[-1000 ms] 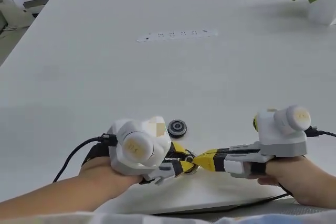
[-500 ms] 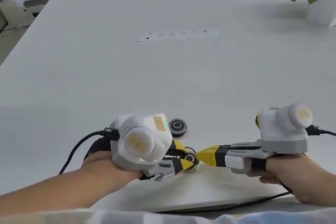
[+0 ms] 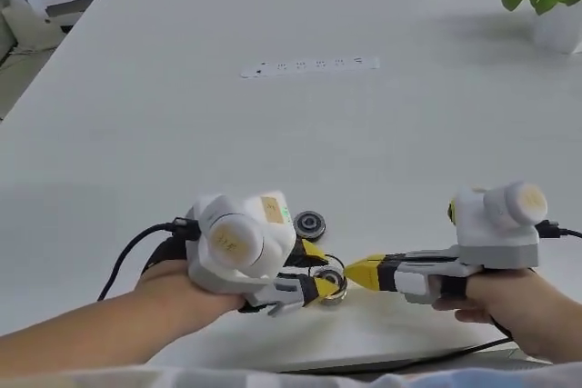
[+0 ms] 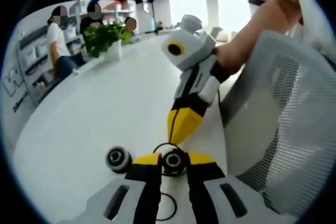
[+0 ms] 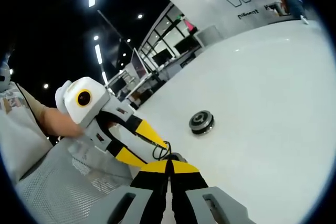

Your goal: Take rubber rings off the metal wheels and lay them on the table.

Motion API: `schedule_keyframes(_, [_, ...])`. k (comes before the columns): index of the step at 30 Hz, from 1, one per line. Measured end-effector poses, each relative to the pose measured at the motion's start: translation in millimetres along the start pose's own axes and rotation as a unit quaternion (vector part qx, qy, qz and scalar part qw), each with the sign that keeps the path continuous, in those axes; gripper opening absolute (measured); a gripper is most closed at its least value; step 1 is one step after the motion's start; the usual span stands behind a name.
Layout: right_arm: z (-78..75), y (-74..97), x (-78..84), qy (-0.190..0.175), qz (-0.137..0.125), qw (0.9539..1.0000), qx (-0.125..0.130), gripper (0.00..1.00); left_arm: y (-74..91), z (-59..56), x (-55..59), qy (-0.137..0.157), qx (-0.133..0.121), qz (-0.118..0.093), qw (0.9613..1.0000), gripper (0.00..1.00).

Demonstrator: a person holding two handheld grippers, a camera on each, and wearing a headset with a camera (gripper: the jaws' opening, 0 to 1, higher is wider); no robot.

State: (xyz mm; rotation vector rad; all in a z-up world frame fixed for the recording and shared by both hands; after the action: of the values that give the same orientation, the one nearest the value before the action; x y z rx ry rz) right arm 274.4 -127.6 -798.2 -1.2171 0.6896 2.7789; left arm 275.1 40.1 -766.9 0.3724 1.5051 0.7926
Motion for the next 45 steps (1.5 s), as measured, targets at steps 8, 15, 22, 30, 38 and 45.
schedule_keyframes(8, [2.0, 1.5, -2.7, 0.002, 0.001, 1.0, -0.003, 0.0, 11.7, -0.2, -2.7, 0.004, 0.002, -0.013, 0.9999, 0.24])
schedule_keyframes(15, [3.1, 2.3, -6.9, 0.004, -0.001, 1.0, -0.006, 0.0, 27.5, 4.3, -0.9, 0.026, -0.006, -0.026, 0.9993, 0.29])
schedule_keyframes(22, [5.5, 1.2, -11.5, 0.008, -0.001, 0.9999, -0.01, 0.0, 40.9, 2.6, 0.7, 0.042, -0.009, -0.035, 0.9985, 0.36])
schedule_keyframes(30, [6.3, -2.9, -19.8, 0.016, 0.001, 0.9998, -0.015, 0.0, 52.9, 3.4, 6.8, 0.058, -0.019, -0.037, 0.9975, 0.42])
schedule_keyframes(38, [9.1, -11.6, -27.8, 0.028, 0.012, 0.9993, -0.023, 0.0, 64.5, 3.2, 12.9, 0.069, -0.024, -0.036, 0.9967, 0.49])
schedule_keyframes(45, [9.0, -22.4, -35.2, 0.039, 0.027, 0.9984, -0.03, 0.0, 72.5, 5.1, 21.6, 0.077, -0.03, -0.03, 0.9961, 0.53])
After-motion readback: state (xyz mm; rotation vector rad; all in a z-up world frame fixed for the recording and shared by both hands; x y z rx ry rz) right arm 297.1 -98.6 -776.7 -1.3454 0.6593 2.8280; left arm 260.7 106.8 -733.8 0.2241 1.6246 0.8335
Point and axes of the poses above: the centre of the closed fingertips' face, and the gripper's own axes: y roughly backward along the fingers, z roughly to its left, x roughly out of its underside, the point moved 10 cm from there along y, roughly backward along the fingers, and after that the axes turned 4 degrees about z, right-handed, at the moved point
